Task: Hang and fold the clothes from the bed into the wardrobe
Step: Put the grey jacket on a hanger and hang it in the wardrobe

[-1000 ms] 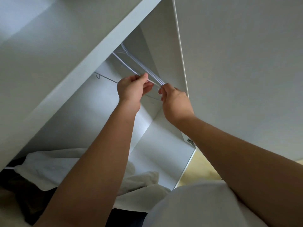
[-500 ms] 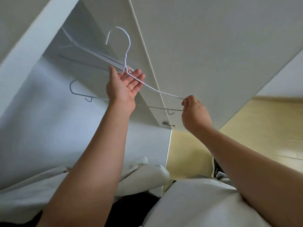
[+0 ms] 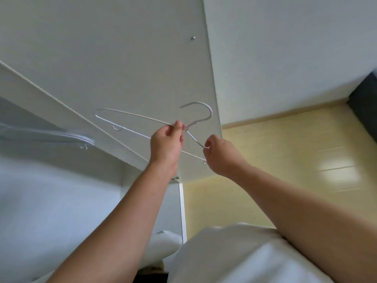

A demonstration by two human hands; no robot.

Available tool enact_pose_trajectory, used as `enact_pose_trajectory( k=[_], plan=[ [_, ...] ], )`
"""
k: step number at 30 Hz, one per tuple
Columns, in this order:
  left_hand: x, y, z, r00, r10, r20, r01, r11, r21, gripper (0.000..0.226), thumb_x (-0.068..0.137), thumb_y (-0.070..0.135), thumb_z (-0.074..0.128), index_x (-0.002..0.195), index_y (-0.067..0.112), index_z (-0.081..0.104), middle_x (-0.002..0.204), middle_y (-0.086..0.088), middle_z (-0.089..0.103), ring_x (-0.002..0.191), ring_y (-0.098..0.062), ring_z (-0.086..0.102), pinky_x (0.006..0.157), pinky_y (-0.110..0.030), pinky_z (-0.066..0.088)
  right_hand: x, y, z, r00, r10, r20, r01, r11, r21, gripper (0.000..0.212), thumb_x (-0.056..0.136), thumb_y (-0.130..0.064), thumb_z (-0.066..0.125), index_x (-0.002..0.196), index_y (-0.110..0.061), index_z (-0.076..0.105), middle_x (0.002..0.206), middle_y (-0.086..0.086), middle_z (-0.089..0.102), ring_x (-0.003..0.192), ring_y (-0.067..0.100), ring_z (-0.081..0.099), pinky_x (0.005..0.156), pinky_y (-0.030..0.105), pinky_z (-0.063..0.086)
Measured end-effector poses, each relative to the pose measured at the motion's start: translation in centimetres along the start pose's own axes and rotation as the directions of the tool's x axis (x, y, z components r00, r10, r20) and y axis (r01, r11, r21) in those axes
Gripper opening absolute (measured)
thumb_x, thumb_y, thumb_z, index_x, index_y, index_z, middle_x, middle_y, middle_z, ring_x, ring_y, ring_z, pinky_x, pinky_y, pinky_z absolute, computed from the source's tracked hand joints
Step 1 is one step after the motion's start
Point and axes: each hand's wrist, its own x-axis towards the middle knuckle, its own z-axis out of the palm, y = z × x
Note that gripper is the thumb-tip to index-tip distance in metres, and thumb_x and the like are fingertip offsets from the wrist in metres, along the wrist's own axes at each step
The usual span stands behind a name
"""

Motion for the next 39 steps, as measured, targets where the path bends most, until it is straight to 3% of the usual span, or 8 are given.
enact_pose_trajectory(
  k=[8, 12, 18, 22, 26, 29, 33, 39],
  plan=[
    [-5.1, 2.7, 22.5, 0.953, 0.004, 0.302, -0.039, 0.993, 0.109, 0.011, 0.091, 0.028, 0.074, 0.083, 0.021, 0.079, 0.073, 0.004, 0.061, 0.067, -0.011, 0.05, 0.064, -0.027, 0.04, -1.2, 15.9, -15.2, 0.966, 0.116, -0.232, -0.098, 0.991, 0.089, 0.015, 0.1, -0.029, 0.055, 0.093, -0.024, 0.067, 0.081, 0.002, 0.066, 0.075, 0.029, 0.061, 0.055, 0.027, 0.036],
    [-6.2, 4.8, 32.6, 0.913, -0.026, 0.407, 0.023, 1.0, 0.013, 0.007, 0.091, 0.01, 0.072, 0.096, 0.015, 0.07, 0.07, 0.007, 0.067, 0.065, -0.008, 0.061, 0.063, -0.021, 0.048, -1.7, 23.1, -20.9, 0.89, 0.329, -0.314, -0.283, 0.941, 0.186, 0.016, 0.097, -0.015, 0.055, 0.089, -0.017, 0.069, 0.082, 0.01, 0.069, 0.076, 0.035, 0.062, 0.061, 0.032, 0.047],
    [-4.3, 7.3, 47.4, 0.847, -0.057, 0.528, 0.092, 0.995, -0.04, 0.013, 0.104, 0.023, 0.054, 0.1, 0.011, 0.056, 0.082, -0.005, 0.063, 0.065, -0.016, 0.068, 0.06, -0.026, 0.053, 0.1, 31.8, -27.5, 0.746, 0.563, -0.356, -0.468, 0.823, 0.322, 0.021, 0.098, -0.015, 0.048, 0.085, -0.014, 0.066, 0.078, 0.005, 0.064, 0.073, 0.032, 0.059, 0.059, 0.031, 0.046],
    [-2.7, 7.6, 58.0, 0.702, -0.078, 0.707, 0.079, 0.996, 0.032, 0.019, 0.105, 0.02, 0.051, 0.093, 0.011, 0.063, 0.073, -0.003, 0.071, 0.062, -0.015, 0.069, 0.059, -0.025, 0.056, 2.5, 37.6, -33.6, 0.618, 0.678, -0.398, -0.546, 0.735, 0.403, 0.019, 0.097, -0.027, 0.048, 0.085, -0.021, 0.061, 0.083, -0.01, 0.063, 0.081, 0.021, 0.06, 0.062, 0.028, 0.046],
    [-1.8, 8.6, 67.9, 0.567, -0.126, 0.814, 0.014, 0.99, 0.143, 0.019, 0.103, 0.018, 0.055, 0.089, 0.012, 0.066, 0.076, -0.004, 0.075, 0.059, -0.014, 0.068, 0.061, -0.028, 0.057, 5.6, 40.7, -40.3, 0.49, 0.747, -0.45, -0.355, 0.642, 0.68, 0.027, 0.09, -0.033, 0.065, 0.116, -0.032, 0.062, 0.106, -0.015, 0.068, 0.098, 0.008, 0.063, 0.082, 0.027, 0.052],
    [-1.2, 10.2, 74.7, 0.475, -0.144, 0.868, -0.045, 0.981, 0.188, 0.014, 0.102, 0.017, 0.058, 0.09, 0.011, 0.064, 0.077, -0.005, 0.077, 0.055, -0.014, 0.065, 0.063, -0.028, 0.058, 7.3, 42.2, -44.5, 0.329, 0.802, -0.499, -0.203, 0.576, 0.792, 0.015, 0.091, -0.043, 0.068, 0.101, -0.033, 0.066, 0.093, -0.011, 0.072, 0.088, 0.01, 0.067, 0.07, 0.03, 0.053],
    [-1.1, 11.5, 82.3, 0.296, -0.232, 0.926, -0.138, 0.949, 0.282, 0.009, 0.102, 0.02, 0.058, 0.096, 0.013, 0.059, 0.084, -0.004, 0.078, 0.056, -0.013, 0.067, 0.062, -0.026, 0.056, 8.3, 44.7, -48.6, 0.158, 0.84, -0.519, -0.176, 0.542, 0.822, 0.038, 0.099, -0.048, 0.056, 0.086, -0.015, 0.069, 0.079, 0.012, 0.071, 0.074, 0.028, 0.064, 0.067, 0.041, 0.051],
    [-3.0, 11.0, 92.8, 0.183, -0.325, 0.928, -0.271, 0.891, 0.365, 0.013, 0.101, 0.028, 0.06, 0.097, 0.016, 0.063, 0.085, 0.001, 0.078, 0.056, -0.009, 0.062, 0.063, -0.026, 0.05, 9.3, 50.6, -52.6, 0.053, 0.85, -0.524, -0.217, 0.522, 0.825, 0.033, 0.099, -0.041, 0.057, 0.078, -0.018, 0.067, 0.067, 0.001, 0.064, 0.066, 0.021, 0.059, 0.063, 0.036, 0.048]
  ],
)
